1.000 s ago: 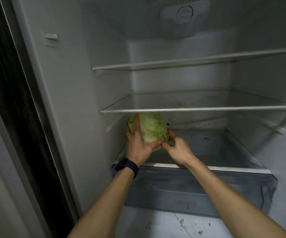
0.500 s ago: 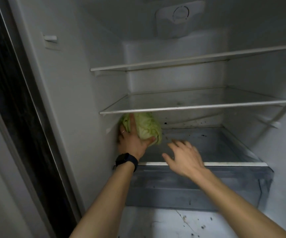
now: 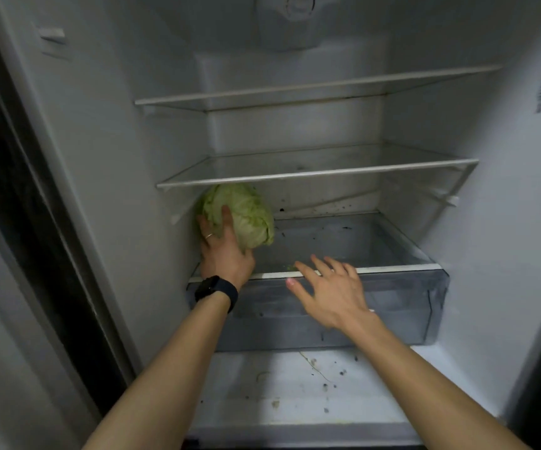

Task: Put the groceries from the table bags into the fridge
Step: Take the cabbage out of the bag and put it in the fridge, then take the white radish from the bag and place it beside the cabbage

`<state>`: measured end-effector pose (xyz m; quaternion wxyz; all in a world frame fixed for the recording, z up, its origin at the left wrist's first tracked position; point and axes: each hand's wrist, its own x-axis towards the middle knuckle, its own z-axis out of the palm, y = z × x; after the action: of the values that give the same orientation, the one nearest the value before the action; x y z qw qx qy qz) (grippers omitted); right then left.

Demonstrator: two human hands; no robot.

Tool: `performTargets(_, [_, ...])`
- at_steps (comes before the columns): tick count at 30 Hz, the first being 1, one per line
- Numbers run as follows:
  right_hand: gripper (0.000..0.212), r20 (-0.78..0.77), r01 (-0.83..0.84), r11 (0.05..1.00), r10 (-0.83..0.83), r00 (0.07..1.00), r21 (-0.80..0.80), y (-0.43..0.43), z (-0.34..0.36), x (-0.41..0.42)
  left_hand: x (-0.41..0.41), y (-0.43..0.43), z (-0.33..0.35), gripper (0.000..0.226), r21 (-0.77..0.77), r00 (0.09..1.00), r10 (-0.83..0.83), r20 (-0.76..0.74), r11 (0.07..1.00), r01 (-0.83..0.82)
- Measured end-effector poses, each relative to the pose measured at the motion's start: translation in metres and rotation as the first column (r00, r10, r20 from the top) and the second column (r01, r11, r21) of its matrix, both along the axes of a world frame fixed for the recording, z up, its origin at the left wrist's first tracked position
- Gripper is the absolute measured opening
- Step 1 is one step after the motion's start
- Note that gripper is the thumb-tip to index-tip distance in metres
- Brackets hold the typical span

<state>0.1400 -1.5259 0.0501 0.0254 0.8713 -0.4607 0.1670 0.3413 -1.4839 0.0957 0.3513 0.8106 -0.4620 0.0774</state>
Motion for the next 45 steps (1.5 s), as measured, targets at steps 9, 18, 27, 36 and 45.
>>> performTargets(9, [0.042, 0.334, -0.248, 0.959, 0.281, 0.9, -0.139, 0.07, 0.009, -0.049, -0.066, 0.154, -0.022, 0.064, 0.0, 0.991, -0.123, 0.061, 0.992, 0.123])
performTargets(18, [0.034, 0.365, -0.629, 0.76, 0.639, 0.677, -0.165, 0.273, -0.033, -0.06, -0.138, 0.419, -0.095, 0.056, 0.055, 0.988, 0.117, 0.103, 0.991, -0.123])
performTargets(27, [0.038, 0.289, -0.925, 0.362, 0.903, 0.317, -0.117, 0.522, -0.045, 0.012, -0.145, 0.741, -0.112, 0.053, 0.21, 0.711, 0.652, 0.264, 0.681, -0.702])
performTargets(36, [0.039, 0.224, -0.988, -0.037, 0.972, -0.07, -0.15, 0.841, -0.038, 0.062, -0.204, 1.06, -0.103, 0.054, 0.19, 0.304, 0.917, 0.257, 0.261, -0.947])
performTargets(45, [0.047, 0.141, -0.958, -0.273, 0.949, -0.283, -0.083, 1.101, -0.034, 0.079, -0.256, 1.307, -0.106, 0.053, 0.244, 0.066, 0.984, 0.166, 0.024, -0.969])
